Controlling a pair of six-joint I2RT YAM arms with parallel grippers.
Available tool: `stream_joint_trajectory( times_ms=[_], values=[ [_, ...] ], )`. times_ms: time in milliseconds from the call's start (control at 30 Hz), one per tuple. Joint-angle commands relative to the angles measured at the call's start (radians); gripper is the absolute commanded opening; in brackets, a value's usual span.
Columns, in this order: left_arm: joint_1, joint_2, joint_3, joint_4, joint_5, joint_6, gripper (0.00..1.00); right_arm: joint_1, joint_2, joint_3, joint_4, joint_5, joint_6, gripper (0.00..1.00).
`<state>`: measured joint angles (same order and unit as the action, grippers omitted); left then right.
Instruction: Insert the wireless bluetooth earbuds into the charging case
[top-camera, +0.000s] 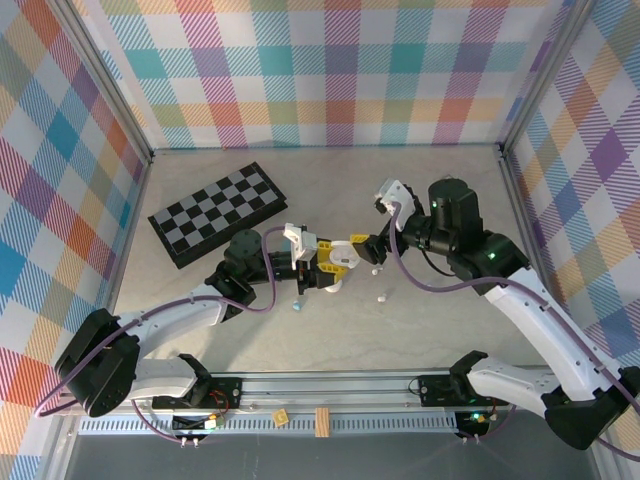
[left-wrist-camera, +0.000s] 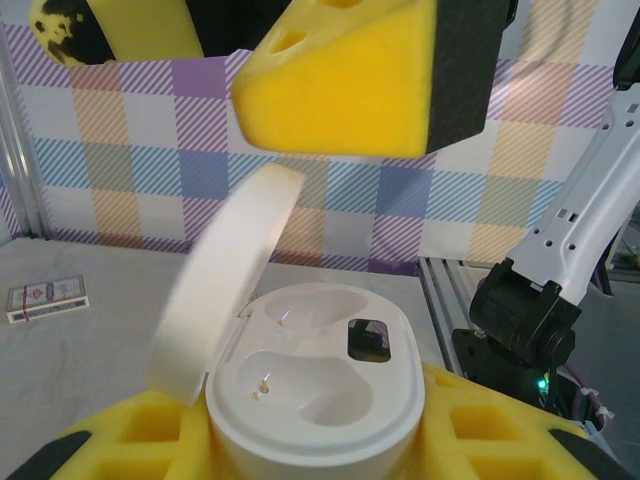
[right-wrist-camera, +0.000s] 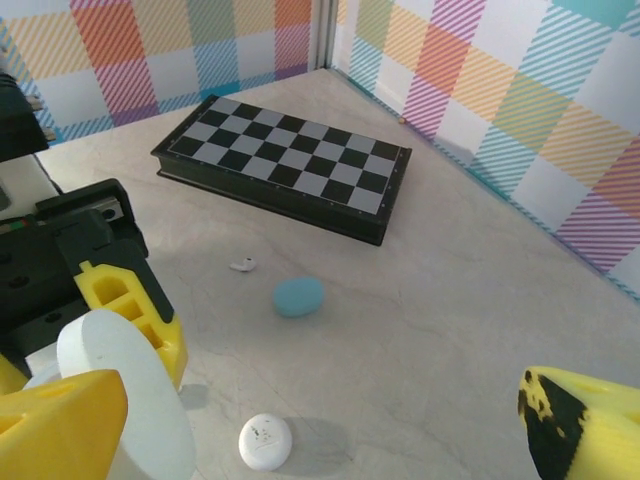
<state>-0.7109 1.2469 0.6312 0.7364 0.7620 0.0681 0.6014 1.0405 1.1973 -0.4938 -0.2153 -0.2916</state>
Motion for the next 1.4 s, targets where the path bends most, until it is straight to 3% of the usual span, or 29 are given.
stream_joint_trajectory(
  times_ms=[0, 200, 333, 400, 667, 1000, 1367],
  values=[
    [-0.005, -0.028, -0.018, 0.044, 0.004, 0.012, 0.34, -0.003, -0.053, 0.008, 0.035, -0.081, 0.032, 0.99],
    [-0.004, -0.020, -0.033, 0.066, -0.019, 0.005, 0.34, -0.008, -0.120, -0.023, 0.051, -0.095, 0.089, 0.99],
    [-0.002, -0.007, -0.028, 0.094, -0.012, -0.013, 0.34, -0.005, -0.127, -0.075, 0.012, -0.254, -0.023, 0.99],
    [-0.002, -0.004, -0.018, 0.092, 0.000, -0.018, 0.34, -0.002, -0.119, -0.096, 0.010, -0.272, -0.055, 0.99],
    [-0.002, -0.023, -0.007, 0.068, 0.008, -0.027, 0.34, 0.012, -0.030, -0.092, -0.005, -0.200, -0.119, 0.99],
    [-0.002, -0.025, -0.001, 0.055, -0.003, -0.031, 0.34, 0.018, 0.017, -0.095, 0.000, -0.211, -0.156, 0.99],
    [-0.002, -0.016, -0.005, 0.064, 0.009, -0.036, 0.33, 0.017, -0.013, -0.122, 0.152, 0.016, -0.036, 0.99]
  ],
)
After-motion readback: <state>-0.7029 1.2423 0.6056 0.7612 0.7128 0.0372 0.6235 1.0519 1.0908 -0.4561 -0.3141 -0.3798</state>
